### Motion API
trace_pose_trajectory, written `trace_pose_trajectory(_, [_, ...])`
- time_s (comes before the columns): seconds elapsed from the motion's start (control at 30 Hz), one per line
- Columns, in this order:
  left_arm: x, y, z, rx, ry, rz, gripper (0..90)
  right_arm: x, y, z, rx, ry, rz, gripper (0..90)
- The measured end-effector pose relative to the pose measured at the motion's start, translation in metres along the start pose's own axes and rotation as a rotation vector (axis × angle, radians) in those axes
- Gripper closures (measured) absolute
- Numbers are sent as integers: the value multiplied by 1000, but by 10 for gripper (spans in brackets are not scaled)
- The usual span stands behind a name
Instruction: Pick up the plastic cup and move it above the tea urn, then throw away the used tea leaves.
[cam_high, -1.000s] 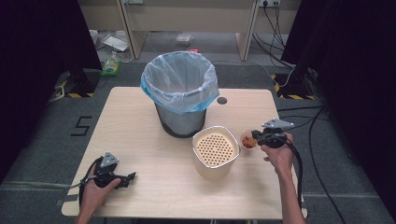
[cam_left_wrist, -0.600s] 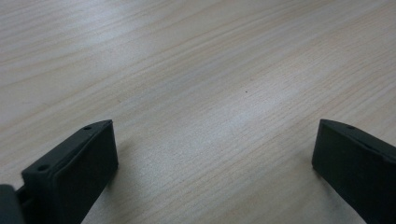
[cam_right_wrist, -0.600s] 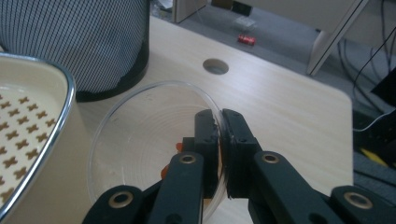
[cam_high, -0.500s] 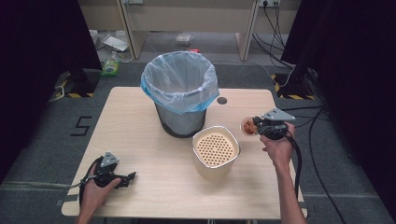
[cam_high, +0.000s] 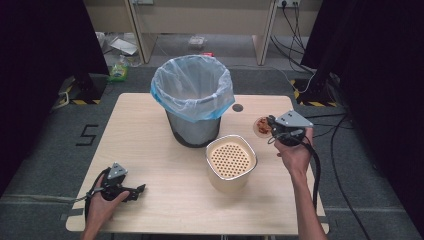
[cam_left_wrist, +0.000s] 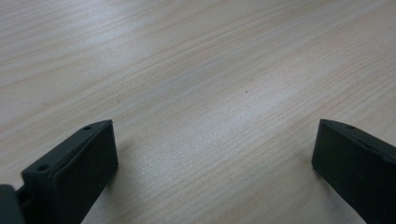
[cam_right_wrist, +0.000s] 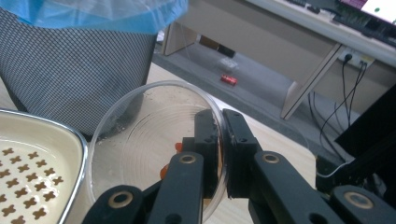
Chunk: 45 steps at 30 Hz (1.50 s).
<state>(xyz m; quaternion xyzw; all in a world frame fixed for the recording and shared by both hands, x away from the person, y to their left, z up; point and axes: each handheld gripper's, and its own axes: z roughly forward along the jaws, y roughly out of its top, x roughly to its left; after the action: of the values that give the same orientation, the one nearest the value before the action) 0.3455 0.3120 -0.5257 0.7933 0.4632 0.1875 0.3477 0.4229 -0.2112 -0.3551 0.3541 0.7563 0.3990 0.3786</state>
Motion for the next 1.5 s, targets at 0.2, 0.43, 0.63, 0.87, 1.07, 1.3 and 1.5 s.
trace_pose_trajectory(0.2, [0,0,0,0,0,0,0,6,5,0,-17,2,-18,857])
trace_pose_trajectory(0.43, [0,1,0,2,1,0,0,23,17,0,-99,-25,-112,857])
trace_pose_trajectory(0.63, [0,1,1,1,1,0,0,42,23,0,-159,-71,-255,858])
trace_pose_trajectory(0.87, [0,1,1,0,1,0,0,70,15,-3,-231,-140,-446,860])
trace_pose_trajectory(1.07, [0,1,1,0,1,1,0,82,1,1,-250,-187,-530,861])
trace_pose_trajectory(1.3, [0,1,1,0,1,0,0,86,3,-2,-289,-223,-584,862])
trace_pose_trajectory(1.5, [0,1,1,0,2,0,0,91,9,-7,-367,-272,-663,862])
